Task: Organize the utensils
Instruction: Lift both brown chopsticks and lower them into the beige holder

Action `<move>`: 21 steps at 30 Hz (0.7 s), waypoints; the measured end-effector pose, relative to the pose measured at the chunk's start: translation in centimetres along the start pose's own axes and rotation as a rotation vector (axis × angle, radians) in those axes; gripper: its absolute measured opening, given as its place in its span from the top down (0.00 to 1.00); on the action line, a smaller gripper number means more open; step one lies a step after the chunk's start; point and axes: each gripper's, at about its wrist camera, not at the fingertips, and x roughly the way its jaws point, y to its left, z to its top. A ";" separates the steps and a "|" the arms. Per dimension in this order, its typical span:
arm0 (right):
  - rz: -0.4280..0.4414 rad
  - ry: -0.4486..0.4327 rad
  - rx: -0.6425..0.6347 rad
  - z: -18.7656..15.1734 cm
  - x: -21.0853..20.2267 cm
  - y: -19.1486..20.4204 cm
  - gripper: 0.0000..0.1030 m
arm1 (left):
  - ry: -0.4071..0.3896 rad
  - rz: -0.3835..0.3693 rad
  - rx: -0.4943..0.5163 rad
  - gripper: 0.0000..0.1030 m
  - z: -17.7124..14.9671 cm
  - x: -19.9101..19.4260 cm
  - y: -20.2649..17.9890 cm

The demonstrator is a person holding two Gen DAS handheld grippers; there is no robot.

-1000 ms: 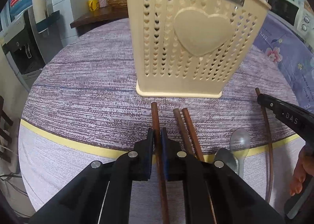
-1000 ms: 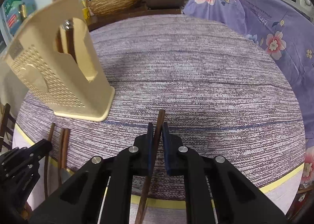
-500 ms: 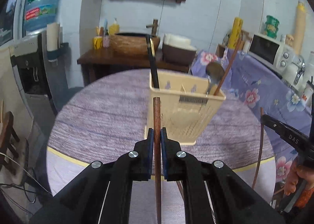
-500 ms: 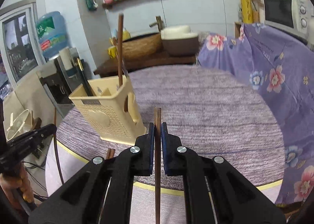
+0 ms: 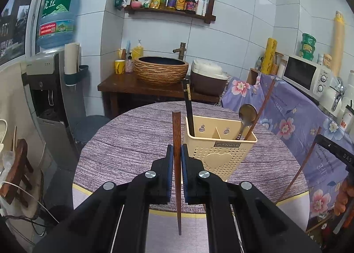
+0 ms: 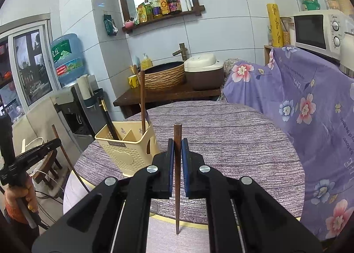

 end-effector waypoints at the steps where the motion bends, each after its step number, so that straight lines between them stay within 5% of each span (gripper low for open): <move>1: 0.001 0.000 0.001 0.0 0.0 0.0 0.93 | -0.001 -0.002 0.000 0.92 0.0 0.0 0.0; 13: 0.070 -0.052 -0.051 4.4 -2.0 1.9 0.93 | -0.084 -0.024 0.014 0.92 4.5 -3.0 0.2; 21: 0.143 -0.262 -0.100 12.1 -4.9 7.4 0.92 | -0.233 -0.051 -0.037 0.92 12.2 -4.3 -1.2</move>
